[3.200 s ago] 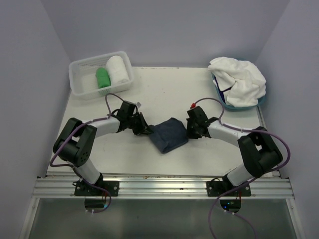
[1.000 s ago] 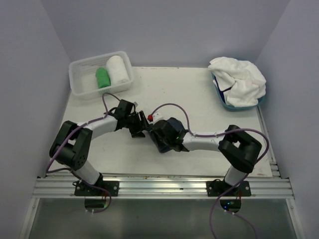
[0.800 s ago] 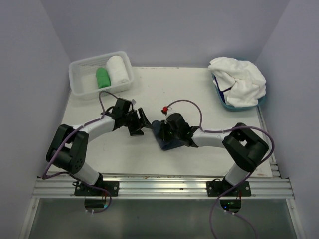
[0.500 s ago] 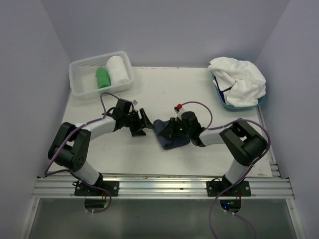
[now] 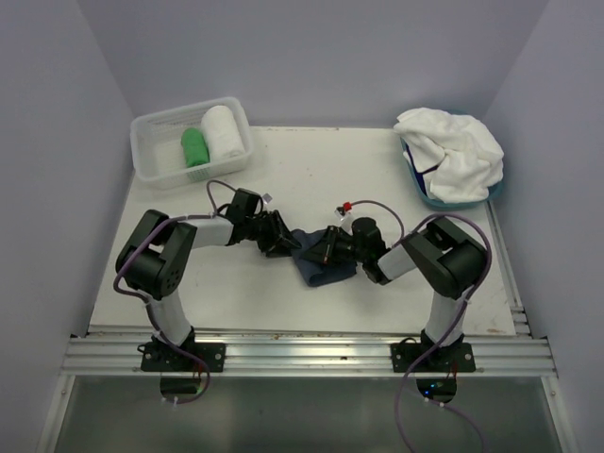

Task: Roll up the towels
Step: Roll the towel

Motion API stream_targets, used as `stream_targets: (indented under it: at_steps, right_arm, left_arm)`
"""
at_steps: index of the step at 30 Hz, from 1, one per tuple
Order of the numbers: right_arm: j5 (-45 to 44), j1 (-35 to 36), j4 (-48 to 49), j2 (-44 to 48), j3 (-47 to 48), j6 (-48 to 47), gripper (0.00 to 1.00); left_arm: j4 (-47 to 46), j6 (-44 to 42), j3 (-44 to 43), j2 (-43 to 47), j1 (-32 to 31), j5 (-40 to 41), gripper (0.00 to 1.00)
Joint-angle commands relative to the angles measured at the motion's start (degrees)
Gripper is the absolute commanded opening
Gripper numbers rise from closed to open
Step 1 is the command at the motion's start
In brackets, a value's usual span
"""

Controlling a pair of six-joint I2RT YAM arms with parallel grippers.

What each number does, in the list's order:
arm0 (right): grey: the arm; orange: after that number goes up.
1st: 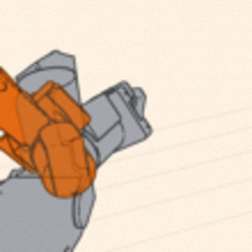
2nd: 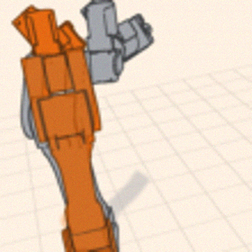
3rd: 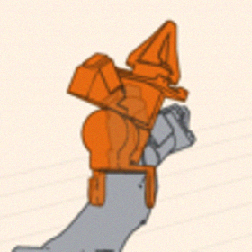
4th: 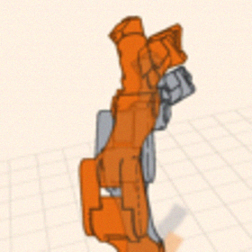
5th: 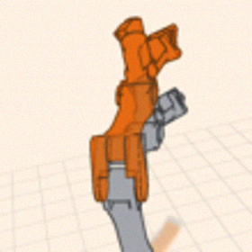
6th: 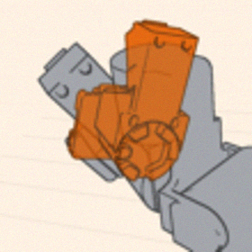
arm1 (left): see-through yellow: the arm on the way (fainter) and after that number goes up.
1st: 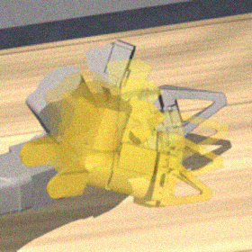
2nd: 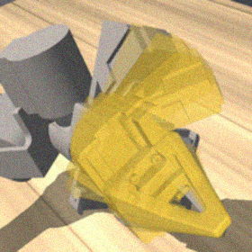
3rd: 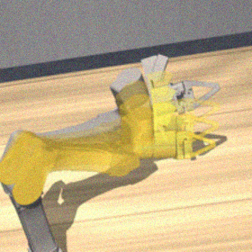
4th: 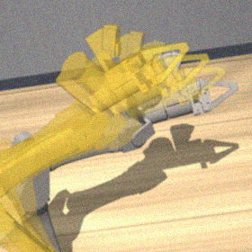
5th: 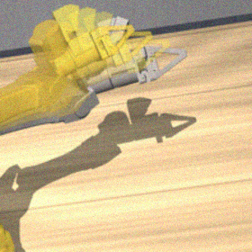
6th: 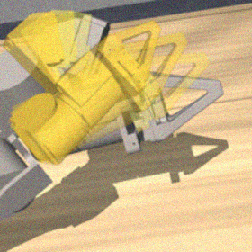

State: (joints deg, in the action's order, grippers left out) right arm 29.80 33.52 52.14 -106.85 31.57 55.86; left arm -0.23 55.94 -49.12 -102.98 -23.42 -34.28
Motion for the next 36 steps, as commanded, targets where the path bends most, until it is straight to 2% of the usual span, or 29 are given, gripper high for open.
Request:
stream_targets:
  at_steps: [1, 2, 3, 4, 5, 7, 8, 12, 15, 22, 24, 26, 27, 30, 33, 36]
  right_arm:
    - [1.07, 0.50, -6.22, 3.63, 1.11, -3.80, 0.13]
    - [-0.61, 0.41, -11.13, 6.01, 1.82, -6.09, 0.24]
    - [-2.54, 0.41, -22.41, 8.47, 2.61, -11.16, 0.38]
    - [-5.08, 0.50, -27.48, 10.76, 4.10, -13.64, 0.56]
    - [-9.37, 0.41, -37.36, 15.92, 5.07, -15.84, 0.62]
    - [-14.40, 0.41, -45.51, 20.78, 7.44, -21.56, 0.73]
    - [-18.08, 0.41, -51.03, 25.07, 7.80, -22.71, 0.76]
    - [-29.49, 0.14, -61.60, 32.56, 8.94, -26.85, 0.77]
    - [-34.01, -0.82, -67.78, 31.19, 10.43, -26.94, 0.70]
    - [-33.32, -0.91, -66.82, 22.93, 11.84, -27.38, 0.69]
    - [-32.97, -0.91, -65.85, 20.99, 12.28, -28.43, 0.66]
    - [-32.09, -1.00, -64.63, 18.35, 13.16, -29.22, 0.50]
    - [-31.83, -1.00, -63.92, 17.91, 13.51, -30.27, 0.34]
    - [-30.77, -1.00, -62.51, 14.92, 15.62, -32.38, 0.11]
    - [-30.42, -1.00, -62.86, 10.01, 20.27, -34.75, 0.00]
    - [-30.33, -0.91, -63.91, 5.79, 26.94, -36.08, 0.00]
  left_arm:
    - [-3.82, 1.54, -3.08, -1.79, -1.01, 0.44, 0.39]
    - [-3.47, 1.45, -3.26, -1.87, -1.19, 0.36, 0.33]
    - [-3.29, 1.45, -3.43, -1.87, -1.28, 0.36, 0.28]
    - [-3.11, 1.28, -3.44, -1.79, -1.36, 0.27, 0.18]
    - [-2.50, 1.01, -3.44, -1.70, -1.37, 0.36, 0.14]
    - [-2.06, 0.75, -3.09, -1.52, -1.37, 0.18, 0.05]
    - [-2.14, 0.75, -2.91, -1.44, -1.37, 0.01, 0.04]
    - [-2.23, 0.66, -1.51, -0.30, -1.37, -0.17, 0.01]
    - [-2.14, 0.48, -0.63, 0.84, -1.37, -0.08, 0.00]
    - [0.14, -1.45, 0.17, 3.48, -1.28, 0.36, 0.00]
    - [0.14, -1.80, 0.87, 4.89, -1.28, 0.62, 0.00]
    - [2.66, -2.33, 1.40, 6.46, -1.28, 0.88, 0.00]
    - [3.39, -2.59, 1.92, 7.08, -1.28, 1.23, 0.00]
    - [6.11, -3.03, 3.33, 9.81, -1.28, 2.90, 0.00]
    - [8.93, -2.86, 4.56, 12.18, -1.28, 6.06, 0.00]
    - [10.68, -1.54, 5.18, 13.50, -1.19, 10.01, 0.00]
